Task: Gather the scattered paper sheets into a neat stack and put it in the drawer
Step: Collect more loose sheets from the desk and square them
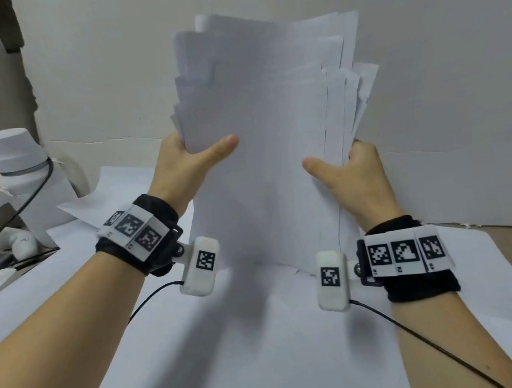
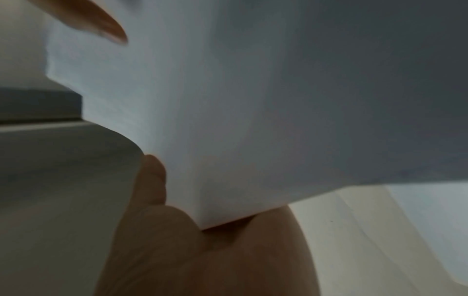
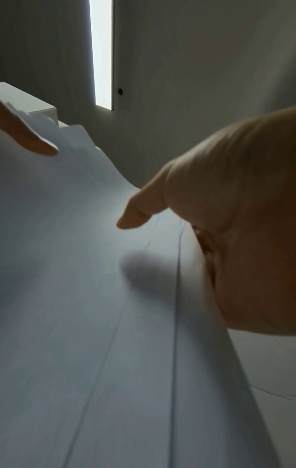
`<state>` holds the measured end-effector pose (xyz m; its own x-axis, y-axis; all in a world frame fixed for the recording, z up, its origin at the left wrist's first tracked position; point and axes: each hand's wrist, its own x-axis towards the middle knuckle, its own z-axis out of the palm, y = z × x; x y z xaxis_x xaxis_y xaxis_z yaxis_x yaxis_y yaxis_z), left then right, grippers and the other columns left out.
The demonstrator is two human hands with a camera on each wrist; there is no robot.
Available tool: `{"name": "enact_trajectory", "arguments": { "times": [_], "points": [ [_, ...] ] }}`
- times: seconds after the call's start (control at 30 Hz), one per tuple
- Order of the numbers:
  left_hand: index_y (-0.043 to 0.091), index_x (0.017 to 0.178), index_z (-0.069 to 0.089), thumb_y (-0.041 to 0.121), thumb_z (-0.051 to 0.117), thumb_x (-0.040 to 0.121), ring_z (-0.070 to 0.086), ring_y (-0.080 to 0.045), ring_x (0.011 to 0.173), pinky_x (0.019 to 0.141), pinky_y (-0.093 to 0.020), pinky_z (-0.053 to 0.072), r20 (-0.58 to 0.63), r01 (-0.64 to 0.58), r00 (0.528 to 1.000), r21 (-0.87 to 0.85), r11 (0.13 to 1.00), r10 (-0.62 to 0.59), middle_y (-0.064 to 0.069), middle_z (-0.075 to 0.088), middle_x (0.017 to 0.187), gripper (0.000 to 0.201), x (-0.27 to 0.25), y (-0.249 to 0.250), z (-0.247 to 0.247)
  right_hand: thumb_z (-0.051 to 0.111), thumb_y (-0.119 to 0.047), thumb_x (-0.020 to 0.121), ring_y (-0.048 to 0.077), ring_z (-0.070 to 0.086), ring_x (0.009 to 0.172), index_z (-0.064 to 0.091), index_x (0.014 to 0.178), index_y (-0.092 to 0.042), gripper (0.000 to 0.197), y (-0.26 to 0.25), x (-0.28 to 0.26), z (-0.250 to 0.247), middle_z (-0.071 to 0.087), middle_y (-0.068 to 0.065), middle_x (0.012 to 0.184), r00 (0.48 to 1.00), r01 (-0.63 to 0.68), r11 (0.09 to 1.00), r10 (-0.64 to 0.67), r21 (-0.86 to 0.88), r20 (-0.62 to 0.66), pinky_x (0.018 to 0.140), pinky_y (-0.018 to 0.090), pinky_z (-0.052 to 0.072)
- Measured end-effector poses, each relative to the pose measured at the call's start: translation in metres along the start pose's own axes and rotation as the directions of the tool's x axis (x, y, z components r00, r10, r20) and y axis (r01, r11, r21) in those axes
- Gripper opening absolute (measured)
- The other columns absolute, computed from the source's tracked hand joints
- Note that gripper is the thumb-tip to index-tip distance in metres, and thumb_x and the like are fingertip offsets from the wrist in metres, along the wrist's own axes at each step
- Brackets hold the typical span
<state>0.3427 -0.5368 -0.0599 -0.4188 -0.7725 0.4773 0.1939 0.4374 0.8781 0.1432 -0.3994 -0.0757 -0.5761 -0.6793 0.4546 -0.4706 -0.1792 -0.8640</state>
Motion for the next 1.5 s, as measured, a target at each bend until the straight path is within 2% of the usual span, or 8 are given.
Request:
{"name": "enact_trajectory", "arguments": {
  "times": [0.2, 0.37, 0.53, 0.8, 1.1, 1.27, 1.4, 1.5],
  "points": [
    [0.008, 0.129, 0.063, 0.036, 0.086, 0.075, 0.063, -0.033, 0.122, 0.106, -0.052, 0.048, 0.028, 0.073, 0.997, -0.268, 0.961, -0.068, -0.014, 0.067, 0.130, 0.065, 0.001, -0.013, -0.023, 0.079, -0.015, 0.082, 0.008, 0.072, 0.092, 0.069, 0.106, -0.017, 0.026, -0.005, 0.004, -0.017, 0.076, -0.007, 0.097, 0.996, -0.002, 0.981, -0.015, 0.197, 0.086, 0.081, 0.026, 0.057],
    [0.014, 0.130, 0.063, 0.021, 0.083, 0.081, 0.063, -0.029, 0.122, 0.106, -0.053, 0.047, 0.118, -0.034, 0.992, -0.053, 0.998, 0.040, -0.008, 0.069, 0.129, 0.053, 0.005, -0.007, -0.006, 0.081, -0.015, 0.078, 0.006, 0.070, 0.098, 0.061, 0.122, -0.012, 0.048, -0.013, 0.004, -0.009, 0.073, -0.006, 0.107, 0.998, 0.053, 0.985, -0.060, 0.164, 0.036, 0.086, 0.028, 0.057],
    [0.006, 0.121, 0.068, 0.012, 0.080, 0.081, 0.069, -0.029, 0.111, 0.099, -0.056, 0.052, 0.090, -0.074, 0.994, 0.062, 0.995, 0.069, -0.010, 0.073, 0.118, 0.042, 0.013, -0.002, -0.004, 0.074, -0.017, 0.085, 0.009, 0.071, 0.089, 0.063, 0.109, -0.018, 0.027, -0.019, 0.002, -0.018, 0.073, -0.005, 0.097, 0.998, 0.066, 0.992, -0.064, 0.106, -0.020, 0.082, 0.038, 0.060],
    [-0.003, 0.108, 0.070, 0.006, 0.076, 0.087, 0.071, -0.034, 0.097, 0.086, -0.050, 0.057, 0.163, -0.206, 0.972, 0.233, 0.950, 0.171, -0.022, 0.073, 0.105, 0.024, 0.011, 0.020, 0.009, 0.061, -0.002, 0.089, 0.000, 0.064, 0.083, 0.060, 0.110, -0.011, 0.023, -0.025, -0.001, -0.004, 0.067, -0.008, 0.095, 0.951, 0.229, 0.963, -0.190, 0.141, -0.245, 0.075, 0.015, 0.050],
    [0.015, 0.120, 0.070, 0.013, 0.078, 0.083, 0.065, -0.034, 0.119, 0.107, -0.058, 0.046, 0.115, 0.089, 0.990, -0.105, 0.991, -0.077, -0.014, 0.070, 0.125, 0.037, -0.001, -0.026, -0.002, 0.075, -0.031, 0.084, 0.004, 0.070, 0.090, 0.061, 0.108, -0.023, 0.029, -0.002, 0.003, -0.004, 0.073, -0.012, 0.098, 0.999, -0.016, 0.998, 0.019, 0.064, -0.041, 0.086, 0.036, 0.057],
    [0.015, 0.116, 0.068, 0.012, 0.077, 0.088, 0.071, -0.022, 0.103, 0.093, -0.043, 0.057, 0.061, -0.099, 0.994, 0.151, 0.984, 0.091, -0.007, 0.074, 0.110, 0.030, 0.009, -0.006, 0.007, 0.066, -0.022, 0.090, 0.007, 0.068, 0.086, 0.068, 0.103, -0.018, 0.014, -0.004, 0.004, 0.002, 0.073, -0.010, 0.092, 0.992, 0.076, 0.996, -0.070, 0.052, -0.101, 0.078, 0.027, 0.054],
    [-0.007, 0.104, 0.066, 0.029, 0.072, 0.089, 0.067, -0.043, 0.083, 0.071, -0.059, 0.053, 0.093, -0.188, 0.982, 0.382, 0.905, 0.165, -0.032, 0.068, 0.095, 0.040, 0.025, 0.001, 0.006, 0.065, -0.024, 0.090, 0.011, 0.052, 0.060, 0.062, 0.093, -0.009, 0.016, 0.003, 0.006, -0.003, 0.059, -0.007, 0.069, 0.993, 0.049, 0.996, -0.041, 0.078, -0.109, 0.060, 0.027, 0.045],
    [-0.010, 0.097, 0.065, 0.025, 0.073, 0.087, 0.063, -0.034, 0.072, 0.069, -0.055, 0.053, -0.038, -0.135, 0.988, 0.294, 0.946, 0.153, -0.024, 0.066, 0.085, 0.038, 0.031, 0.001, 0.003, 0.069, -0.025, 0.087, 0.010, 0.053, 0.060, 0.059, 0.086, -0.014, 0.015, 0.005, 0.007, -0.003, 0.060, -0.007, 0.068, 0.998, 0.000, 0.998, 0.004, 0.060, -0.062, 0.064, 0.031, 0.047]
  ]
}}
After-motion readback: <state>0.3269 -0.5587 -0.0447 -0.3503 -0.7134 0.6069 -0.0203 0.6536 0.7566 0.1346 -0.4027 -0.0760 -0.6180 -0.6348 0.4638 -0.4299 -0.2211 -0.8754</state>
